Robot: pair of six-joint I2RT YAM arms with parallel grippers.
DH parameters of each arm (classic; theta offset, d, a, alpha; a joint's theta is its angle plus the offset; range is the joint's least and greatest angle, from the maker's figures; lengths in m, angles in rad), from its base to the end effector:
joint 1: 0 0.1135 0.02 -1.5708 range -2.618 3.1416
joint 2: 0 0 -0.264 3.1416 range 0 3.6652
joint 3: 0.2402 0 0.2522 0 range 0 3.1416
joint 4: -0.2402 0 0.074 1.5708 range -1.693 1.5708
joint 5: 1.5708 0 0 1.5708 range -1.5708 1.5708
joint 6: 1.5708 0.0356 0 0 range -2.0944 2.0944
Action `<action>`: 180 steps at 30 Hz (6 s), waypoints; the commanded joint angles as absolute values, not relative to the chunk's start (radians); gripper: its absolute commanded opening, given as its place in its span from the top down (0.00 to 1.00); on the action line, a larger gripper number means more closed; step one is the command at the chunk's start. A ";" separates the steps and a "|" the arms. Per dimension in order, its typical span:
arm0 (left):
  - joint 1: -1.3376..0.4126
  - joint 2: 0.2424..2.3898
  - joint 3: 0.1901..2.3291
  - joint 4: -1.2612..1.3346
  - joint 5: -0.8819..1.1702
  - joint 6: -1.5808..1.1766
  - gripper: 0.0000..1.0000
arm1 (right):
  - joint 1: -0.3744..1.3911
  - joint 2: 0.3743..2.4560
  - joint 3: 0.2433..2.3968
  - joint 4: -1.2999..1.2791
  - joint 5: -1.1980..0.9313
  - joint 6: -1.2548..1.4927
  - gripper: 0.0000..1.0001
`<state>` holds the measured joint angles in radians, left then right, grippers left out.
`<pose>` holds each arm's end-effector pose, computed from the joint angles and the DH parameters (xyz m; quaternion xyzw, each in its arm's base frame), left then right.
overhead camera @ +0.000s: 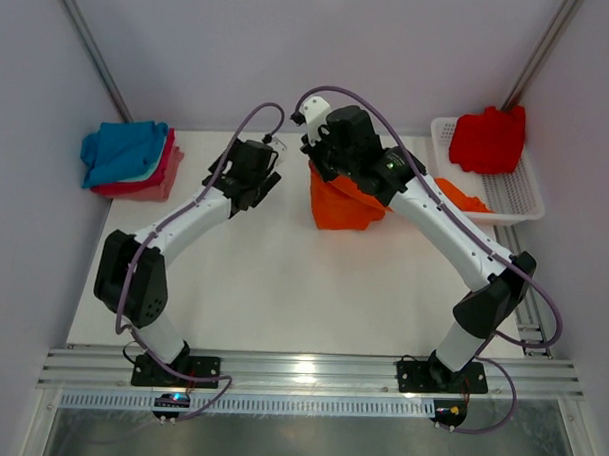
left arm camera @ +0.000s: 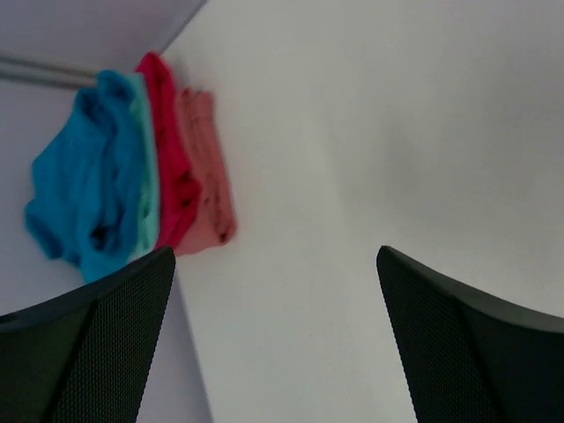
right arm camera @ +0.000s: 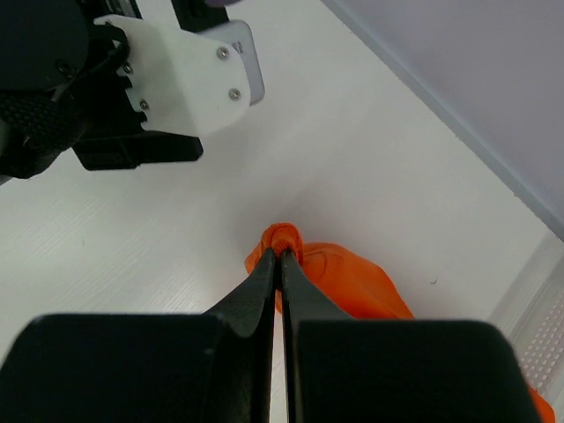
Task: Fold and stack the t-shirts
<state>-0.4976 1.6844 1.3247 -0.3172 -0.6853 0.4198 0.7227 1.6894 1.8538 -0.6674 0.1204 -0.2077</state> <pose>0.3442 -0.1613 0.2821 0.2459 0.8258 0.2869 0.4186 0.2870 0.2474 0.4222 -0.3581 0.7817 0.0793 0.5044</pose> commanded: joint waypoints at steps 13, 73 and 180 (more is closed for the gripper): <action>-0.495 1.454 1.388 -0.635 0.622 0.290 0.08 | 0.744 1.690 1.965 -0.755 -0.437 -0.319 0.97; -0.459 1.413 1.317 -0.434 0.344 0.144 1.00 | 0.884 1.793 2.536 -0.726 0.288 -0.491 0.97; -0.141 1.109 1.209 -0.988 0.641 0.402 0.01 | 0.664 1.967 1.338 -0.569 -0.247 -0.479 0.97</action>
